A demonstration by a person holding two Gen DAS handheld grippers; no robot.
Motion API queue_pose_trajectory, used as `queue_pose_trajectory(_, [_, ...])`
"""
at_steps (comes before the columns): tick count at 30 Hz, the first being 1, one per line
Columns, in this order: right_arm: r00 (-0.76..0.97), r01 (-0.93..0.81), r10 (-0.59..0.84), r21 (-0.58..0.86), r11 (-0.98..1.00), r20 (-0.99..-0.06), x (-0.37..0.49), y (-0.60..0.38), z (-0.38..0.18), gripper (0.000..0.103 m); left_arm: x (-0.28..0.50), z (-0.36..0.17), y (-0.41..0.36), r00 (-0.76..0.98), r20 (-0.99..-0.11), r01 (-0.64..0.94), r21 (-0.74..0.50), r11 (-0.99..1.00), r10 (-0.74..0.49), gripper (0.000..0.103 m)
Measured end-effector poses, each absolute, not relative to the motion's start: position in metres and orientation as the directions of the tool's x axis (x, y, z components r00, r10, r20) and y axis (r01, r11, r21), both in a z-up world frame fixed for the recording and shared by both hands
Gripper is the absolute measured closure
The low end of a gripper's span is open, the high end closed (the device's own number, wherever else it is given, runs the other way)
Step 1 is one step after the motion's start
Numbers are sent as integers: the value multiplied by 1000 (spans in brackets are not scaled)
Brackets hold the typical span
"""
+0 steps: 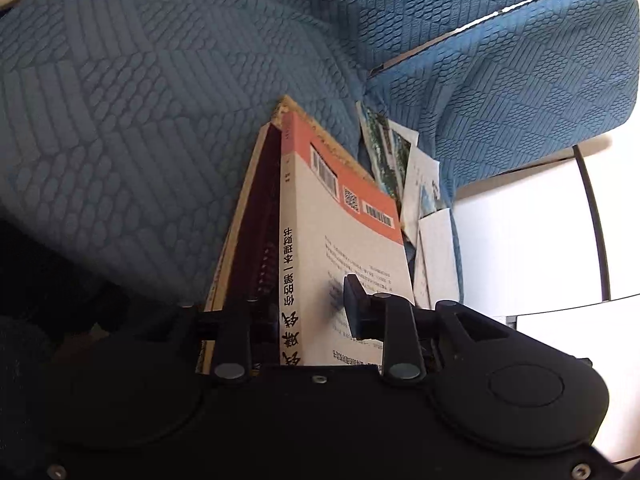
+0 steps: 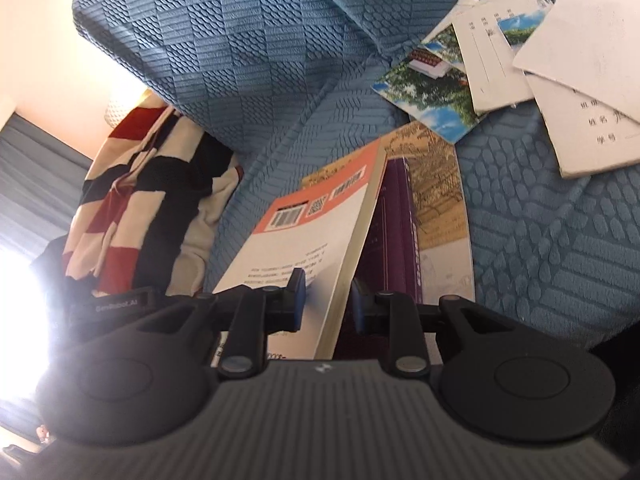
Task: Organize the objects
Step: 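Lower the orange book flat onto the purple book with both grippers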
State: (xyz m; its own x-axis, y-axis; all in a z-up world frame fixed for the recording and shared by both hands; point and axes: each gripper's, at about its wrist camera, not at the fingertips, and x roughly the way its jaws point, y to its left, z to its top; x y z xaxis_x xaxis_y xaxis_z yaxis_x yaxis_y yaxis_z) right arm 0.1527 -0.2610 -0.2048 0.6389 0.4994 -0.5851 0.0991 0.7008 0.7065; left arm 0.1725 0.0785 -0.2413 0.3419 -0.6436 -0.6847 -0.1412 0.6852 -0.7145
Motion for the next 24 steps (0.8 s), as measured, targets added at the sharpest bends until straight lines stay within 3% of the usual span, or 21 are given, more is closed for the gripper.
queue_pose_trajectory(18, [605,139,481,679,721,-634,152,-262,-214,73,167,-247,70,313,-720,-111,-676,729,-620,72])
queue_pose_trajectory(24, [579,146,433,611,778,-691,153,-260,-206,64,166,-246,74,305,-738,-100,-653,750,-602,70])
